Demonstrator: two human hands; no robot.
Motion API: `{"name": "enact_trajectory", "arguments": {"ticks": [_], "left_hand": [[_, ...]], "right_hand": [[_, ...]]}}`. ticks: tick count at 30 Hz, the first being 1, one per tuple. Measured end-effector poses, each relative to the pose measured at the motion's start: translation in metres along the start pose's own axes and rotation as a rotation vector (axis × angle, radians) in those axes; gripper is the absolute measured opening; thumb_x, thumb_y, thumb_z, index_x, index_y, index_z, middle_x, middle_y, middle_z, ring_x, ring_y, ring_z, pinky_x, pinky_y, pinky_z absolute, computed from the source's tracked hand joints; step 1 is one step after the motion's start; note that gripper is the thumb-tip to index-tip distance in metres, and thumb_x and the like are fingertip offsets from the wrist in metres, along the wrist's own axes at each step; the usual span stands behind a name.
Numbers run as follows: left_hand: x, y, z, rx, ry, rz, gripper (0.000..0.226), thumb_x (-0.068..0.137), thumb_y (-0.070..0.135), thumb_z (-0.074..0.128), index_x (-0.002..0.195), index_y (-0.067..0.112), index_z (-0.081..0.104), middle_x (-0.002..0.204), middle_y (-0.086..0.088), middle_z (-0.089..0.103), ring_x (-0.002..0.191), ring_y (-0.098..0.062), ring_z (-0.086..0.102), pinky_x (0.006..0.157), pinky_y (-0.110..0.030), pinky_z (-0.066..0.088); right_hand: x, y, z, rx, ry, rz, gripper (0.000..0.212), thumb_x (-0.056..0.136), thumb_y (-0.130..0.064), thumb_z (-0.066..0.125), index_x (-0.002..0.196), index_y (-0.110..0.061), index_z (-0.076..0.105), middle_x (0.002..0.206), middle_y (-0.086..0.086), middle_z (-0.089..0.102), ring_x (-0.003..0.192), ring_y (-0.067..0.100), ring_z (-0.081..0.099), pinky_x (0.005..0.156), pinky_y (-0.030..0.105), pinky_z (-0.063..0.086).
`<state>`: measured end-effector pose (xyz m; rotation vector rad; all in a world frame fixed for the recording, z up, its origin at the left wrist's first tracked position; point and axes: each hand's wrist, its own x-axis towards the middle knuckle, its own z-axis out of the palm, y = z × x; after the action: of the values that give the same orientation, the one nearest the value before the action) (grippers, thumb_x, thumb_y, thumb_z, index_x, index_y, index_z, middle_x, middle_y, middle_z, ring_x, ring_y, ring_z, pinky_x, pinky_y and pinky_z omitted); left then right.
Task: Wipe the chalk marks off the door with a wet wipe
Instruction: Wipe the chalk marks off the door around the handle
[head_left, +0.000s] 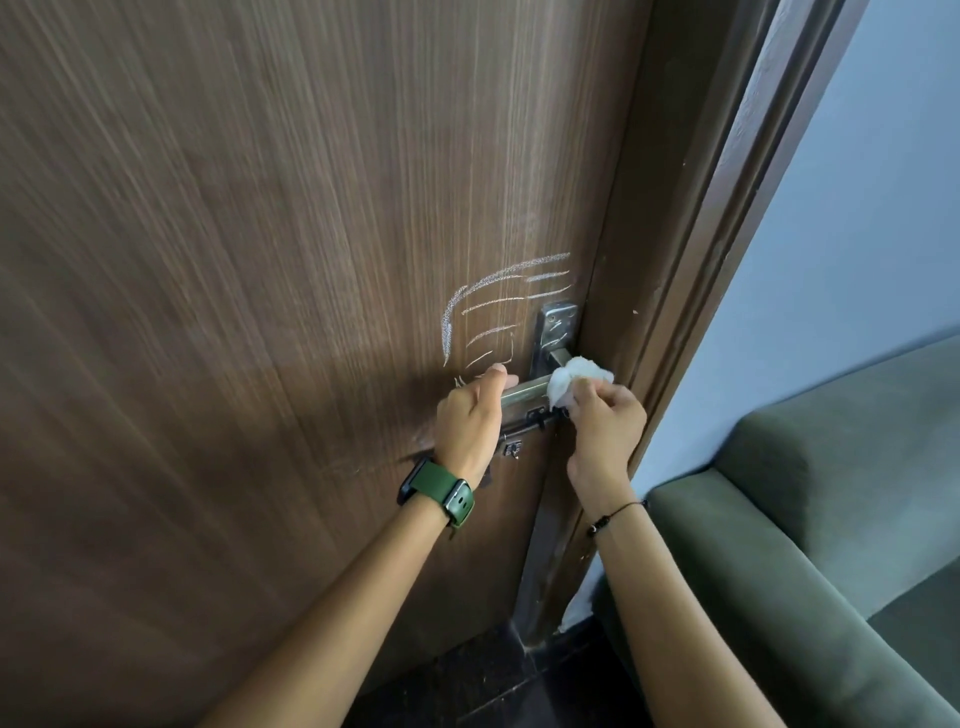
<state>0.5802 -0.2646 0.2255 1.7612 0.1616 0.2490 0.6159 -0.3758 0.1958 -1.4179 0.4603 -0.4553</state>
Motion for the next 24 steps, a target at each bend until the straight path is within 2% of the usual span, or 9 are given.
{"name": "enact_trajectory", "arguments": {"ticks": [3,7,9,11,15,20,24], "left_hand": [[0.001,-0.001,-0.002,-0.006,-0.02,0.007,0.037,0.092,0.034,0.037,0.099,0.018,0.07,0.107,-0.003,0.07,0.099,-0.017,0.063,0.091,-0.044,0.049],[0.001,-0.002,-0.003,-0.003,-0.02,0.015,0.039,0.09,0.037,0.036,0.097,0.02,0.071,0.103,-0.001,0.071,0.094,-0.016,0.064,0.09,-0.044,0.05],[0.002,-0.001,-0.003,-0.006,-0.015,0.007,0.042,0.087,0.041,0.036,0.095,0.021,0.072,0.098,0.0,0.072,0.091,-0.016,0.064,0.089,-0.044,0.05],[0.003,-0.001,-0.002,-0.006,-0.008,0.0,0.039,0.089,0.039,0.038,0.093,0.021,0.072,0.102,-0.001,0.072,0.096,-0.014,0.062,0.093,-0.039,0.048],[0.006,-0.001,0.0,0.009,0.0,0.002,0.037,0.09,0.035,0.039,0.091,0.02,0.072,0.101,-0.003,0.073,0.097,-0.016,0.063,0.095,-0.04,0.047],[0.006,-0.002,-0.001,0.019,-0.012,0.027,0.038,0.091,0.035,0.037,0.093,0.021,0.072,0.102,-0.001,0.072,0.092,-0.016,0.064,0.089,-0.043,0.05],[0.007,-0.003,0.0,0.009,0.0,0.028,0.04,0.089,0.038,0.036,0.091,0.022,0.072,0.101,-0.001,0.073,0.095,-0.014,0.063,0.093,-0.038,0.049]], "right_hand": [[-0.001,-0.005,0.005,0.154,-0.022,0.215,0.019,0.087,-0.01,0.059,0.068,-0.006,0.058,0.07,0.004,0.055,0.072,0.017,0.056,0.079,0.032,0.051],[0.005,-0.012,0.005,0.33,0.025,0.374,0.019,0.084,0.005,0.048,0.074,-0.011,0.053,0.065,0.009,0.054,0.057,0.017,0.053,0.054,0.025,0.047],[0.003,-0.012,0.008,0.38,0.038,0.392,0.023,0.086,0.007,0.043,0.076,-0.012,0.051,0.064,0.01,0.054,0.055,0.017,0.052,0.052,0.025,0.045],[-0.009,-0.006,0.017,0.352,0.008,0.383,0.025,0.087,0.007,0.043,0.072,-0.011,0.052,0.066,0.011,0.055,0.056,0.019,0.053,0.049,0.024,0.047],[-0.035,0.003,0.022,0.349,-0.169,0.401,0.025,0.084,0.009,0.048,0.065,-0.008,0.054,0.059,0.01,0.056,0.048,0.017,0.053,0.043,0.022,0.045],[0.007,-0.014,0.004,0.464,0.028,0.398,0.022,0.089,0.001,0.051,0.071,-0.01,0.051,0.065,0.01,0.053,0.054,0.016,0.052,0.054,0.024,0.046],[-0.024,-0.001,0.017,0.468,-0.156,0.48,0.014,0.09,0.002,0.051,0.079,-0.005,0.056,0.064,0.009,0.061,0.053,0.015,0.057,0.053,0.024,0.049]]}}
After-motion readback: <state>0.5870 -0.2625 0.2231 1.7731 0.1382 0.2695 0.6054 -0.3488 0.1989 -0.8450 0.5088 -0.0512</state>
